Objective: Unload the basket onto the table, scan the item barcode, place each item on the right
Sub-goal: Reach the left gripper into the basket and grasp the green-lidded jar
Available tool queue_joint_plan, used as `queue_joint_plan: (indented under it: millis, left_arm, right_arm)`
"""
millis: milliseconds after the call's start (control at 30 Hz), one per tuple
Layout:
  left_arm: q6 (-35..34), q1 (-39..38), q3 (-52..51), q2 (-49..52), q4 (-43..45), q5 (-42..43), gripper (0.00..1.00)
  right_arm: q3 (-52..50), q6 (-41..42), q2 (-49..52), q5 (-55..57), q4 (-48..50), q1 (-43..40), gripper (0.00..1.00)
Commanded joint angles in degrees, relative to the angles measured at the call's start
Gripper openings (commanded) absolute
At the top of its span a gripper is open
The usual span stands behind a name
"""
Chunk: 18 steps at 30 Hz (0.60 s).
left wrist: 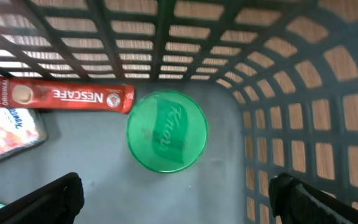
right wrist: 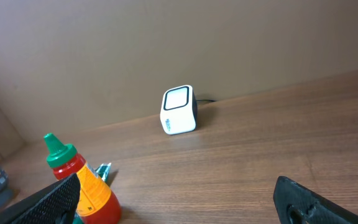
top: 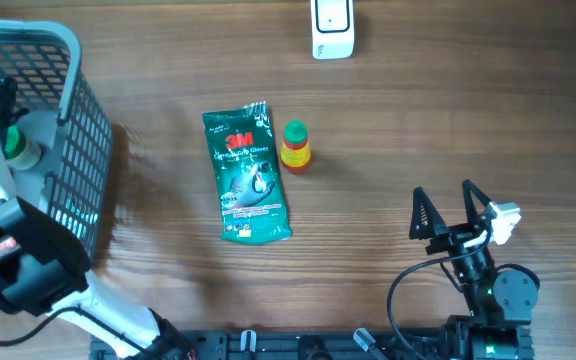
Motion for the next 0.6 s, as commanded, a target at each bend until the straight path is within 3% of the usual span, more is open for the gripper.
queue_joint_plan:
  millis: [0, 567]
  left_arm:
    - [-2.9, 0.5, -0.9, 2.7, -0.1, -2.3, 1.00]
    - [-3.7, 1.6, -0.9, 10.0, 2.3, -2.3, 1.00]
  right_arm:
    - [-0.1, 0.3, -0.5, 0.8, 0.1, 0.3, 1.00]
    - [-0.1, 0.4, -0.5, 0.8, 0.1, 0.3, 0.99]
